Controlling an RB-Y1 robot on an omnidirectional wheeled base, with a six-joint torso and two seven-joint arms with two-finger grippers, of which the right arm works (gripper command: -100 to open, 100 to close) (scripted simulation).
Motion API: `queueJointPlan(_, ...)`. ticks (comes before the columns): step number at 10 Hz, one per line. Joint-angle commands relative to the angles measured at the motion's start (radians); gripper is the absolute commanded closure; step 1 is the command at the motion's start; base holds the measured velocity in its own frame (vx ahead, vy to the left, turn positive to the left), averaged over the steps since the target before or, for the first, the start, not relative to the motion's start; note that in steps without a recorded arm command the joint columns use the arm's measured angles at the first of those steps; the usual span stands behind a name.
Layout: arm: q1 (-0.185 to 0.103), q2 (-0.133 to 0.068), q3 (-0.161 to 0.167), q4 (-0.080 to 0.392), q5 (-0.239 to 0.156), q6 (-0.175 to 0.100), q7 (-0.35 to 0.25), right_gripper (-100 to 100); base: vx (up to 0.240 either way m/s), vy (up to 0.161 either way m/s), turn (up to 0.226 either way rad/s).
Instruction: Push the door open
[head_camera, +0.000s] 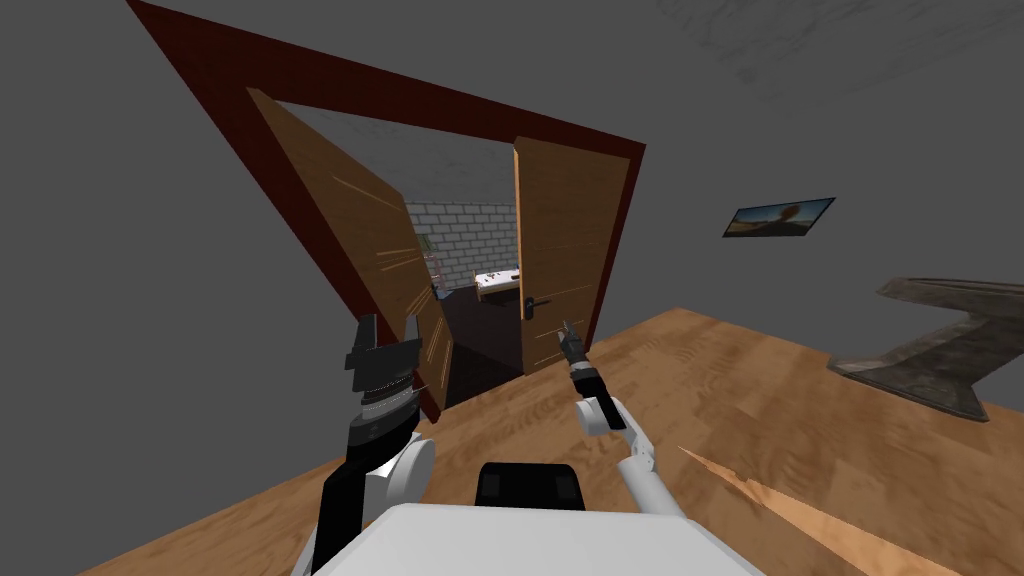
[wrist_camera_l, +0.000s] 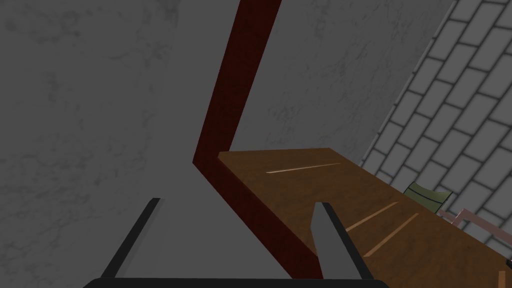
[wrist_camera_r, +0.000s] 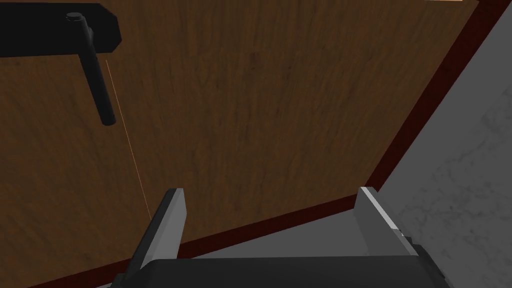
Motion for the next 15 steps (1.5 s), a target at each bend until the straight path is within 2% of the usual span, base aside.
queueJointPlan(1,-0.034,0.001,0.004,0.05,0.003,0.012,-0.006,-100,0.077,-0.078,0.06)
queueJointPlan(7,-0.124,0.002,0.024,0.206,0.014,0.046,-0.029,-100,0.084,-0.087,0.065)
queueJointPlan(14,-0.214,0.008,0.043,0.359,0.025,0.079,-0.052,-100,0.082,-0.077,0.053)
queueJointPlan(15,-0.236,0.01,0.048,0.398,0.028,0.087,-0.057,-100,0.106,-0.114,0.082)
